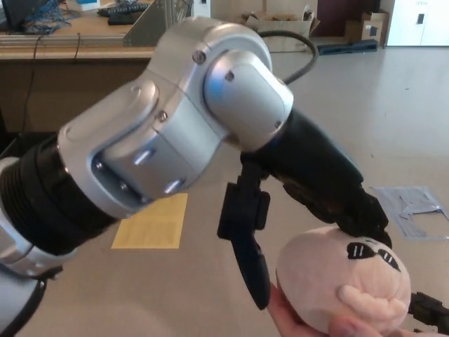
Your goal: The robot extends its left hand to pick up an emotional support dumpling from the palm of a person and brings its hand down by its side. Then it extends its arm again to hand the dumpling back to the person.
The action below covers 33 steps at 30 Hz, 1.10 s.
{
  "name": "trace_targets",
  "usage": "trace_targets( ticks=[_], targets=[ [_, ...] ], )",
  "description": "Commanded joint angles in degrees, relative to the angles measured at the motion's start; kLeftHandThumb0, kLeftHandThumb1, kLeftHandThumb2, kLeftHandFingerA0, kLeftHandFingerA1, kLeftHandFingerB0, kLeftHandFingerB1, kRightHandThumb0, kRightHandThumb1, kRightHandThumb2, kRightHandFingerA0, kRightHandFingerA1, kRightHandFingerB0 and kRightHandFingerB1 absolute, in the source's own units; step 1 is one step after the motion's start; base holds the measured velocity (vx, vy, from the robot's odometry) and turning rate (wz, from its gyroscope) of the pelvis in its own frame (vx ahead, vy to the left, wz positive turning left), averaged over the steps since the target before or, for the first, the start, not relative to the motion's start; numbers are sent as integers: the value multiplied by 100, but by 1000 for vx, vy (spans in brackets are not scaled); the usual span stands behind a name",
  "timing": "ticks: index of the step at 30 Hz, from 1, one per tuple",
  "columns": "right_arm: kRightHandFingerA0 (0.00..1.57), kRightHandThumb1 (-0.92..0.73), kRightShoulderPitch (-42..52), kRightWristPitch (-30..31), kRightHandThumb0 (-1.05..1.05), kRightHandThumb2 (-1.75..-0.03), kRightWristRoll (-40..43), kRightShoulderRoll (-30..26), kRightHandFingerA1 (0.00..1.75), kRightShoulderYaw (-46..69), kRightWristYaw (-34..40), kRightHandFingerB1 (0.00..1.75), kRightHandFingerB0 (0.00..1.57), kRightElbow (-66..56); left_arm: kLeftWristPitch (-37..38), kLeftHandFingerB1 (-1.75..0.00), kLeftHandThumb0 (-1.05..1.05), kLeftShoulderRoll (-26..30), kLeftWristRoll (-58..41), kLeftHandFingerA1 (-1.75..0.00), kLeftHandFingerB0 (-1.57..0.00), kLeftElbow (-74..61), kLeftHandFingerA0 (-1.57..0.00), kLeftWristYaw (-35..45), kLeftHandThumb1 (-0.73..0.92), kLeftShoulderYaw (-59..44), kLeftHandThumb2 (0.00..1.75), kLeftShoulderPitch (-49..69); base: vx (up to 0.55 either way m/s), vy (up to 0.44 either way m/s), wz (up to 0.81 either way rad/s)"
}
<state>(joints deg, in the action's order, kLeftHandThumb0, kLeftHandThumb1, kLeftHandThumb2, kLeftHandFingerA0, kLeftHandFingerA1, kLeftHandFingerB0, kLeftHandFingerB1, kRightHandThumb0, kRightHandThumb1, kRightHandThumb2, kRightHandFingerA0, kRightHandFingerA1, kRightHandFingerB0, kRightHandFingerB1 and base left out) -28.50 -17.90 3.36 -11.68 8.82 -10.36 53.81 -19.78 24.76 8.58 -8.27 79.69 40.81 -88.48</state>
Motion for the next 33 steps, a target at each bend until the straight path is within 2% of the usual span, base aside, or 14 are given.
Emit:
trace_targets(
  ticks=[1,13,14,15,16,20,21,23,24,26,27,31,32,33],
  targets=[
    [67,-67,-105,-163,-54,-61,-195,-174,41,-87,156,37,54,48,550,0,-103,-77,471,-1,0,-111,0,-424,45,-52,65,330,0,0,0],
    [52,-61,-30,-208,-58,-95,-329,-295,63,-293,107,52,40,-25,1679,-31,-105,-481,1397,-38,-3,-117,-8,-2240,44,-335,68,1393,0,0,0],
    [52,-61,-35,-207,-58,-95,-328,-301,63,-296,107,52,40,-26,1834,-51,-38,-536,1538,-51,0,-73,0,-2537,-20,-343,72,1537,0,0,0],
    [52,-61,-35,-207,-58,-95,-328,-303,63,-297,107,52,40,-27,1868,-51,-38,-558,1573,-51,0,-60,0,-2599,-20,-355,72,1577,0,0,0],
    [52,-61,-34,-206,-58,-95,-328,-303,63,-299,107,52,40,-29,1999,-17,-97,-593,1636,-35,-4,-6,-12,-2790,49,-365,103,1667,0,0,0],
    [52,-61,-53,-199,-58,-95,-327,-310,63,-307,111,52,40,-25,2461,-31,-105,-746,1909,-49,-16,272,-21,-3507,29,-359,100,1943,0,0,0],
    [52,-61,-67,-194,-58,-95,-331,-308,63,-311,113,52,40,-20,2467,-56,-30,-812,1881,-57,-11,329,-14,-3612,-22,-394,74,2028,0,0,0],
    [52,-61,-78,-190,-58,-95,-338,-305,63,-316,115,52,40,-16,2619,-56,-27,-943,1734,-61,-15,445,-22,-3865,-21,-518,74,2217,0,0,0],
    [52,-61,-86,-186,-58,-95,-343,-309,63,-318,113,52,40,-14,2762,-16,-105,-999,1689,-62,-41,528,-30,-4005,27,-569,98,2299,0,0,0],
    [52,-61,-93,-182,-58,-95,-350,-313,63,-321,110,52,40,-12,2894,-15,-105,-1045,1739,-64,-41,596,-28,-4180,26,-584,103,2387,0,0,0],
    [52,-61,-105,-177,-58,-95,-356,-317,63,-323,107,52,40,-7,2895,-58,-24,-1106,1734,-66,-21,606,-33,-4278,-20,-612,75,2468,0,0,0],
    [52,-61,-145,-167,-58,-95,-368,-319,63,-333,102,52,40,17,3155,-59,-27,-1320,1674,-68,-33,767,-38,-4672,-27,-769,72,2722,0,0,0],
    [52,-61,-154,-166,-58,-95,-369,-319,63,-334,102,52,40,23,3235,-43,101,-1367,1693,-72,-49,815,-47,-4803,-73,-799,0,2778,0,0,0],
    [52,-61,-163,-164,-58,-95,-369,-321,63,-337,101,52,40,29,3360,-43,101,-1427,1717,-72,-49,879,-47,-4988,-73,-840,0,2850,0,0,0]
  ],
)
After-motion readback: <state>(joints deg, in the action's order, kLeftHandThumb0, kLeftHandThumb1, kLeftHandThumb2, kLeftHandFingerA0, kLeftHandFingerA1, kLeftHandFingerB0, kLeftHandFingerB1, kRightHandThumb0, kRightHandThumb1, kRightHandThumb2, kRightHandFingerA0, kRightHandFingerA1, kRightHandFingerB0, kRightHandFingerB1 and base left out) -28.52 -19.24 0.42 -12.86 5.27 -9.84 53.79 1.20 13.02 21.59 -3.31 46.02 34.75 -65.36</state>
